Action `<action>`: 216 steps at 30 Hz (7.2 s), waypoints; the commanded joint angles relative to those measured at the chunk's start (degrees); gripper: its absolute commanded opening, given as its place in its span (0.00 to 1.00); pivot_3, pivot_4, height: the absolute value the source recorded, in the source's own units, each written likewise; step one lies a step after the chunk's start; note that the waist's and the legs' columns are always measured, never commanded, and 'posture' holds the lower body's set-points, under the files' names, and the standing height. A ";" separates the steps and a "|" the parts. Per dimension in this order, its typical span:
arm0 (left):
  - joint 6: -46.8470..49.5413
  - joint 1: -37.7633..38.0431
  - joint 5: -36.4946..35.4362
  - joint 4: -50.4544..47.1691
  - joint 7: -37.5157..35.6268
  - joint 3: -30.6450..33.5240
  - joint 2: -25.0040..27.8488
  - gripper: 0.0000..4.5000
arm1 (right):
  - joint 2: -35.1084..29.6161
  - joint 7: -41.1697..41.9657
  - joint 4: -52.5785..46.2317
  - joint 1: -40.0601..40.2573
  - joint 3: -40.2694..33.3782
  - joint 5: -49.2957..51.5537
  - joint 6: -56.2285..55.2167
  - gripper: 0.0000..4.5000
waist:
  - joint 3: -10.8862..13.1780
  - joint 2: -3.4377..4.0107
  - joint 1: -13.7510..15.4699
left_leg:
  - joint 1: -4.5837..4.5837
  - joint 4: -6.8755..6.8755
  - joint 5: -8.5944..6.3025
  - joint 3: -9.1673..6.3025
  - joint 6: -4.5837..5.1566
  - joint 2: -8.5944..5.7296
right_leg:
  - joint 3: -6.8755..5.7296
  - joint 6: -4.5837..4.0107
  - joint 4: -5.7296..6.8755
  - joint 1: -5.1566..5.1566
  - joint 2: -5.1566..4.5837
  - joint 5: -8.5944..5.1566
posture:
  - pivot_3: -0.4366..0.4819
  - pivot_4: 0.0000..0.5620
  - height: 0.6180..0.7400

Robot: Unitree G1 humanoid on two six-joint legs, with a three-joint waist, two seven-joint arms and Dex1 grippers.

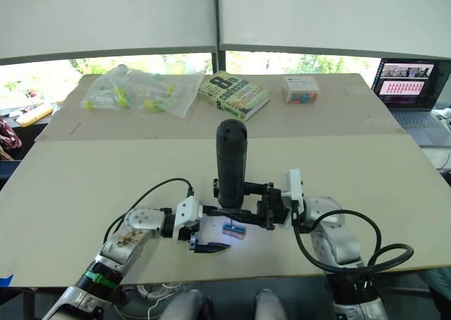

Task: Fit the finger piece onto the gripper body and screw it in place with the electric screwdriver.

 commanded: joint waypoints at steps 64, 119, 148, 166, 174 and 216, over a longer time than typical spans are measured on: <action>-4.11 0.94 0.53 4.50 1.53 -0.92 -1.28 0.99 | -4.34 -0.11 0.99 -1.78 4.05 -4.74 -0.12 0.43 | -0.08 0.02 0.11 | 0.60 -0.03 -0.01 -0.02 0.00 0.02 | -0.01 0.01 -0.05 0.61 -0.04 -0.02 | 0.48 0.27 1.00; 1.17 7.87 -24.82 -16.32 -0.46 18.43 5.89 0.99 | -8.75 -5.90 -12.01 -6.68 -10.02 14.96 12.98 0.43 | -0.03 -0.02 -0.21 | -0.14 -0.08 -0.01 -0.02 0.00 0.06 | -0.07 -0.06 -0.02 -0.23 -0.24 0.03 | 0.48 0.27 1.00; 0.12 8.75 -11.48 -10.85 6.76 17.15 9.45 0.99 | -13.42 -9.56 -13.65 -12.19 -14.88 21.56 19.55 0.43 | 0.04 -0.11 -0.07 | -0.14 -0.06 -0.01 0.03 0.00 0.04 | -0.02 -0.06 -0.06 -0.17 -0.04 0.02 | 0.48 0.27 1.00; -0.38 -2.42 -0.52 5.17 15.63 5.65 -3.52 0.99 | -13.54 -9.29 -14.61 -12.73 -13.94 21.62 21.06 0.43 | 0.04 -0.12 -0.04 | -0.17 -0.04 -0.01 0.03 0.01 0.04 | 0.00 -0.04 -0.02 -0.20 -0.03 0.05 | 0.48 0.27 1.00; -2.11 -5.45 1.58 9.65 16.36 4.52 -6.82 0.99 | -13.19 -9.56 -14.30 -13.21 -13.15 21.17 21.20 0.43 | 0.04 -0.12 0.03 | -0.17 -0.01 -0.01 0.02 0.01 0.02 | -0.01 -0.02 -0.02 -0.16 -0.06 0.06 | 0.48 0.27 1.00; -8.25 -15.68 0.00 26.31 3.18 7.25 -6.92 1.00 | -13.43 -9.77 -15.36 -12.09 -12.58 21.31 21.77 0.43 | 0.04 -0.12 -0.10 | -0.20 0.04 0.00 0.02 0.02 0.02 | 0.00 0.03 -0.01 -0.16 0.02 0.08 | 0.48 0.27 1.00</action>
